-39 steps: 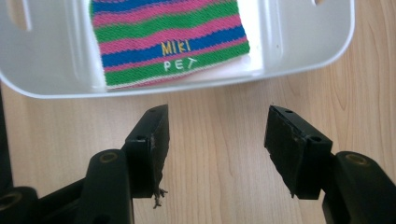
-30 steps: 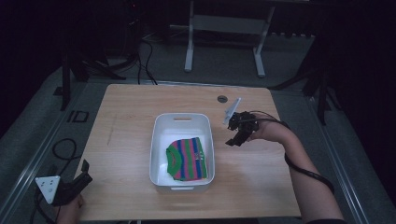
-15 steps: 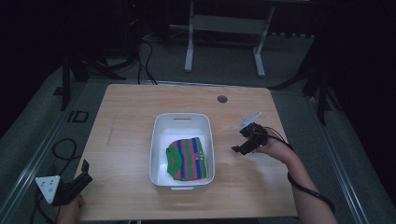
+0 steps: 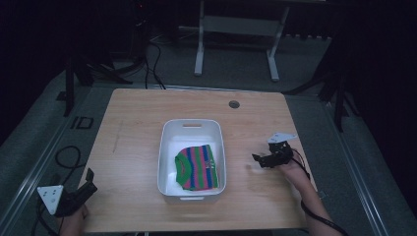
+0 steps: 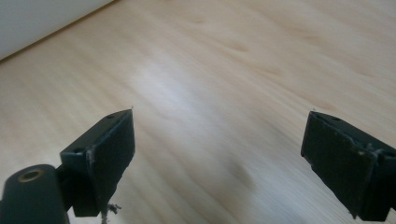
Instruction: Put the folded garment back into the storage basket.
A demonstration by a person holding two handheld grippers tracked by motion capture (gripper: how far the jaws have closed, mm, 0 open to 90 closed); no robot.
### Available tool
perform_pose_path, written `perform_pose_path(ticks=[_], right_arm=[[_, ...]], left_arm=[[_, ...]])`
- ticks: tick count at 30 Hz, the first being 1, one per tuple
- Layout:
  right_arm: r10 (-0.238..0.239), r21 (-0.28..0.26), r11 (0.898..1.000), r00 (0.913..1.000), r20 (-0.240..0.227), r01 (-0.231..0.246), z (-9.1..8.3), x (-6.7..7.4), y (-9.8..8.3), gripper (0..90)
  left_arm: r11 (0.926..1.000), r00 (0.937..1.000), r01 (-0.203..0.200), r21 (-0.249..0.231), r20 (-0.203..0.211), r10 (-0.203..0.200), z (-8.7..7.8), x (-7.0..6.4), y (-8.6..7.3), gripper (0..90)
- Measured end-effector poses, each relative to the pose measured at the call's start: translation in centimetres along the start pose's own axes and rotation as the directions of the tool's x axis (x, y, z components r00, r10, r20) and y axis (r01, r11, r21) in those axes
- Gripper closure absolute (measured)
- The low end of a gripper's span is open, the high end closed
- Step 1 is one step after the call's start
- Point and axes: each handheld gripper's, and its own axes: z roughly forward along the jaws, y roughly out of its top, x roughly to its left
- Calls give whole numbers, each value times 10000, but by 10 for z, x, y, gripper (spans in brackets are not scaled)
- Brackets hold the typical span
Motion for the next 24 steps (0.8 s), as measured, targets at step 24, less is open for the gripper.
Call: perform_pose_path(ticks=[24], right_arm=[[3643,-2953,9150,8775,3120,-2749,-76,-30,-77,98]], left_arm=[[10000,10000,-13,-11,-22,13,0,0,0,14]])
